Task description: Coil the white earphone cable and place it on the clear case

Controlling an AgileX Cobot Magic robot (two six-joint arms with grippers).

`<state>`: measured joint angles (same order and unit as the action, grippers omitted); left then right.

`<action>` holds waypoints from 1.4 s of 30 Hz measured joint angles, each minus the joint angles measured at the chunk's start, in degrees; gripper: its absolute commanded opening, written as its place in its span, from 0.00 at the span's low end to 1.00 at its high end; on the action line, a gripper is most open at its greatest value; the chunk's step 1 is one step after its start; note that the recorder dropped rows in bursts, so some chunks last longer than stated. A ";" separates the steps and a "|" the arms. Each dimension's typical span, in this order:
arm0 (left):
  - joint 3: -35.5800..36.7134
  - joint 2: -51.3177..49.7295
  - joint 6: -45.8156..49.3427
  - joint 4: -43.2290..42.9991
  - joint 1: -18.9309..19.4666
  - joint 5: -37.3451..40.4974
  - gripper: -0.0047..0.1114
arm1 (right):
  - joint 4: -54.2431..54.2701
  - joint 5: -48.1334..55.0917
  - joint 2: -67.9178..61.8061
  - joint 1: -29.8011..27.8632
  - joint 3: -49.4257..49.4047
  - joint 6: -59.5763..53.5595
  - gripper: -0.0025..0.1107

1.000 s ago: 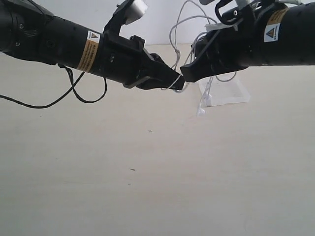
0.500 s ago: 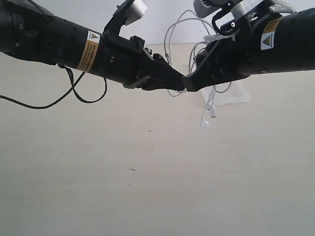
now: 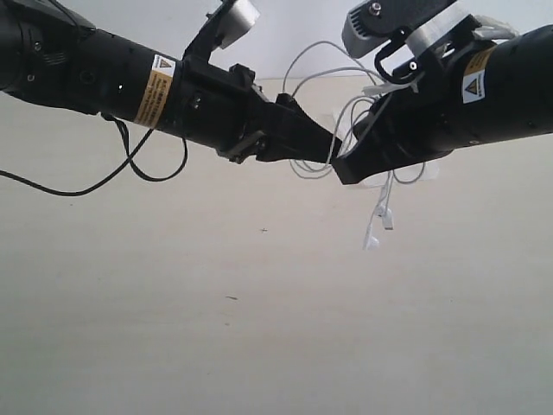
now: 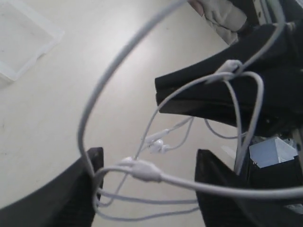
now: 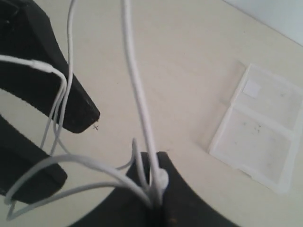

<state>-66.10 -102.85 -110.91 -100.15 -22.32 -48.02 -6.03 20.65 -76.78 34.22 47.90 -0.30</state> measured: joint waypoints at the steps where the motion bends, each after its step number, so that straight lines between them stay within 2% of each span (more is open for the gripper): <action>1: 0.00 0.13 -0.23 0.00 0.00 -0.03 0.53 | 0.00 0.74 0.00 0.00 0.00 0.00 0.02; 17: 0.00 3.93 -0.24 -0.08 0.38 -8.43 0.53 | -2.15 5.60 -1.80 -1.32 0.14 2.45 0.02; 19: 0.00 4.87 -0.24 -0.08 1.15 -9.11 0.53 | -2.28 6.31 -2.46 -1.32 0.14 2.45 0.02; 25: 0.00 5.74 -0.56 -0.08 6.67 -13.47 0.53 | -2.50 7.13 -2.49 -3.19 0.14 3.81 0.02; 28: 0.00 5.74 -0.56 -0.08 6.95 -15.86 0.53 | -2.66 7.02 -2.49 -4.00 0.14 4.33 0.02; 32: 0.00 5.74 -0.44 -0.08 6.95 -13.86 0.52 | -2.66 6.92 -2.49 -4.09 0.14 4.32 0.02; 34: 0.00 5.74 -0.27 -0.08 7.32 -12.54 0.46 | -2.66 9.09 -2.66 -4.09 1.56 4.32 0.02; 35: 0.00 5.74 -0.22 -0.08 7.58 -12.42 0.40 | -2.66 10.20 -2.88 -4.23 2.47 4.32 0.02; 37: 0.00 5.85 0.33 -0.08 8.38 -12.42 0.25 | -2.98 13.36 -3.46 -4.22 5.60 4.32 0.02; 39: 0.00 6.26 0.84 -0.14 9.40 -12.41 0.04 | -4.30 16.92 -4.51 -4.22 9.43 4.32 0.02; 42: 0.00 7.94 2.51 -0.23 11.36 -12.41 0.04 | -6.78 24.26 -7.63 -4.22 16.91 4.32 0.02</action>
<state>-66.10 -94.91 -108.40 -100.38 -10.96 -60.43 -12.81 44.91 -84.41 30.00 64.80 4.02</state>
